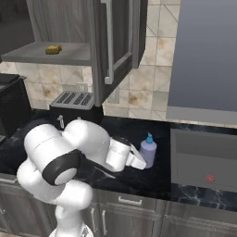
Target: Locate and retrieve the sponge and soap dispenser from the cabinet. Place them next to the sink.
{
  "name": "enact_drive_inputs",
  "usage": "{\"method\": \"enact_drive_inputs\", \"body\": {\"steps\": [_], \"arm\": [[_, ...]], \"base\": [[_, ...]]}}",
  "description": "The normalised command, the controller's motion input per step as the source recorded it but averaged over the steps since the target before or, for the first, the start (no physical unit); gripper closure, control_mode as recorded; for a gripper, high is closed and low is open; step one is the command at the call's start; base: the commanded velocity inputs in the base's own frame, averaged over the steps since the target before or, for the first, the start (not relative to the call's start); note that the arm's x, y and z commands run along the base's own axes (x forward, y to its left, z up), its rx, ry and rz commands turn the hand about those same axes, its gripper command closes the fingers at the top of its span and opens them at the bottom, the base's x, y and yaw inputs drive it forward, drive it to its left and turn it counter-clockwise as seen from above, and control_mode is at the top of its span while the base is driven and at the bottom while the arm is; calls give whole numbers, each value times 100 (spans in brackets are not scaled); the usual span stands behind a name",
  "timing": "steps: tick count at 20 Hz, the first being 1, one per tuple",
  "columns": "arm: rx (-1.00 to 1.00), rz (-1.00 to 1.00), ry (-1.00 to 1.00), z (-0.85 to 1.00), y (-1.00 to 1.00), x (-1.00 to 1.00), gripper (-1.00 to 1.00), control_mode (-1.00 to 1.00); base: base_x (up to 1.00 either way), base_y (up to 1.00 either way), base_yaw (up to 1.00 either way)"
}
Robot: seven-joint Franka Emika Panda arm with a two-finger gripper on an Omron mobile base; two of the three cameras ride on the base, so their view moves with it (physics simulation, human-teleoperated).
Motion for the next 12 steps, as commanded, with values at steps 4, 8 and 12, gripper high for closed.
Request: {"method": "enact_drive_inputs", "body": {"steps": [4,8,12], "arm": [[-5,-5,-1,-31,-19,31,100,-100],[-5,-2,0,-19,-14,34,100,-100],[-2,0,0,-20,-18,25,100,-100]], "base": [[0,0,0],[0,0,0],[0,0,0]]}}
